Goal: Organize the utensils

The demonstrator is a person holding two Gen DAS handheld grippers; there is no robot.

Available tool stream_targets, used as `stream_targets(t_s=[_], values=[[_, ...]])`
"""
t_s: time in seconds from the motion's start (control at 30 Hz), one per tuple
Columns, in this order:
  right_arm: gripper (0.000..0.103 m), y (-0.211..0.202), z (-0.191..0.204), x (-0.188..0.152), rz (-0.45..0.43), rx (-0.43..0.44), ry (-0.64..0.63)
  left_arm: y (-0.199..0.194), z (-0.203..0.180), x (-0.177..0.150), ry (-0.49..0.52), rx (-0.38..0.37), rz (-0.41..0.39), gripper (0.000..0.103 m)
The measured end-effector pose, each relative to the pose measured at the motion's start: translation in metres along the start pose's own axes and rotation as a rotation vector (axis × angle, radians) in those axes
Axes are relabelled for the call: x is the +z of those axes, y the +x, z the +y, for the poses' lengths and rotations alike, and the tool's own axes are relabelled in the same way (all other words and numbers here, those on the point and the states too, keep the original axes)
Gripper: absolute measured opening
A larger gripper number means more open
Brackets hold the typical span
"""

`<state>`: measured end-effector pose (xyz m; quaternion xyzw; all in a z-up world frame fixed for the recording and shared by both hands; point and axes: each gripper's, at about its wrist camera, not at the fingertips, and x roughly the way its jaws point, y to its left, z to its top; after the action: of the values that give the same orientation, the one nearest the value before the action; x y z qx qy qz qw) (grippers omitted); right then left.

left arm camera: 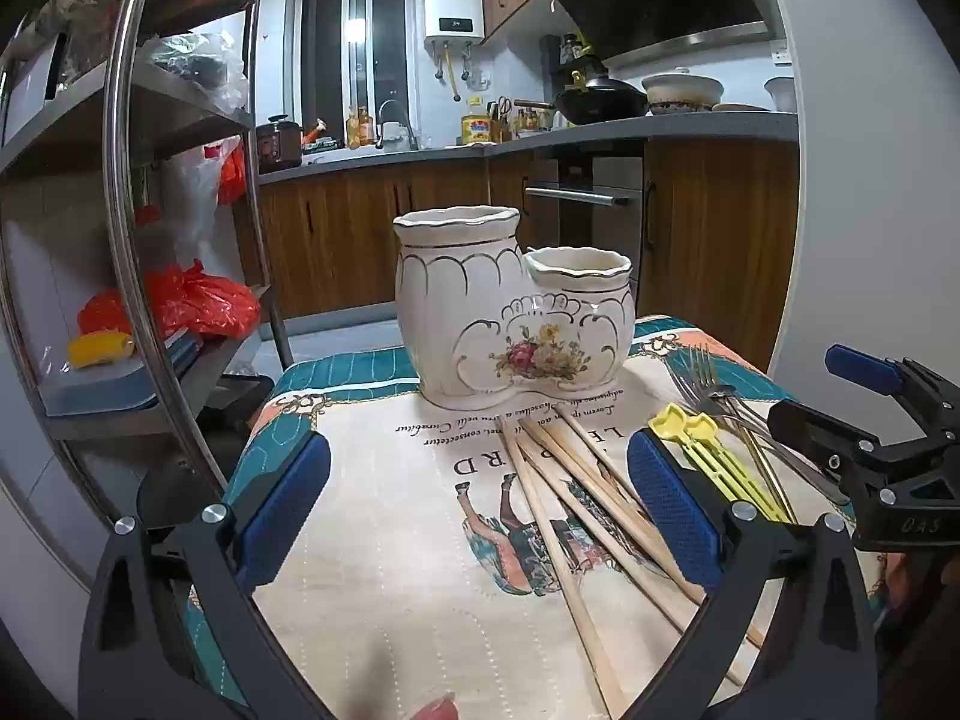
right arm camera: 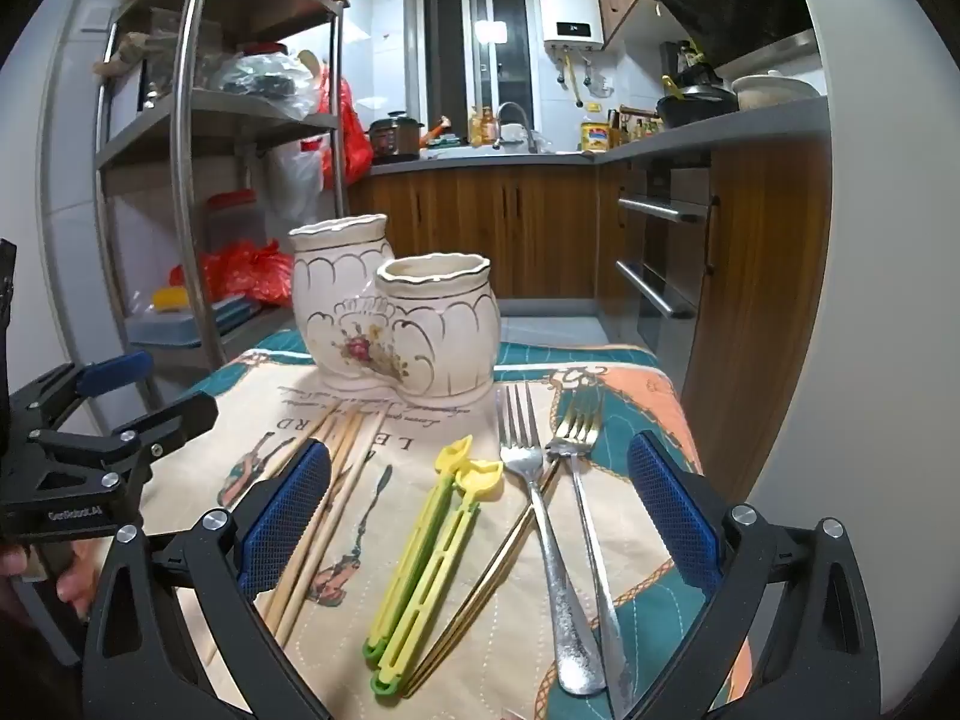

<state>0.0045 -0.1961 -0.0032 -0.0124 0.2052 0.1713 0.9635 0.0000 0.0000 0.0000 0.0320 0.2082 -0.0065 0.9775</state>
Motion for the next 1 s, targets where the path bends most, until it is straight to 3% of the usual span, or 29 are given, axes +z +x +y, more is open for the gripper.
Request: stream_targets(t_s=[1.0], values=[[0.098, -0.0010, 0.0015, 0.0001, -0.003, -0.003, -0.005, 0.0000, -0.0002, 0.0000, -0.003, -0.002, 0.002, 0.098]])
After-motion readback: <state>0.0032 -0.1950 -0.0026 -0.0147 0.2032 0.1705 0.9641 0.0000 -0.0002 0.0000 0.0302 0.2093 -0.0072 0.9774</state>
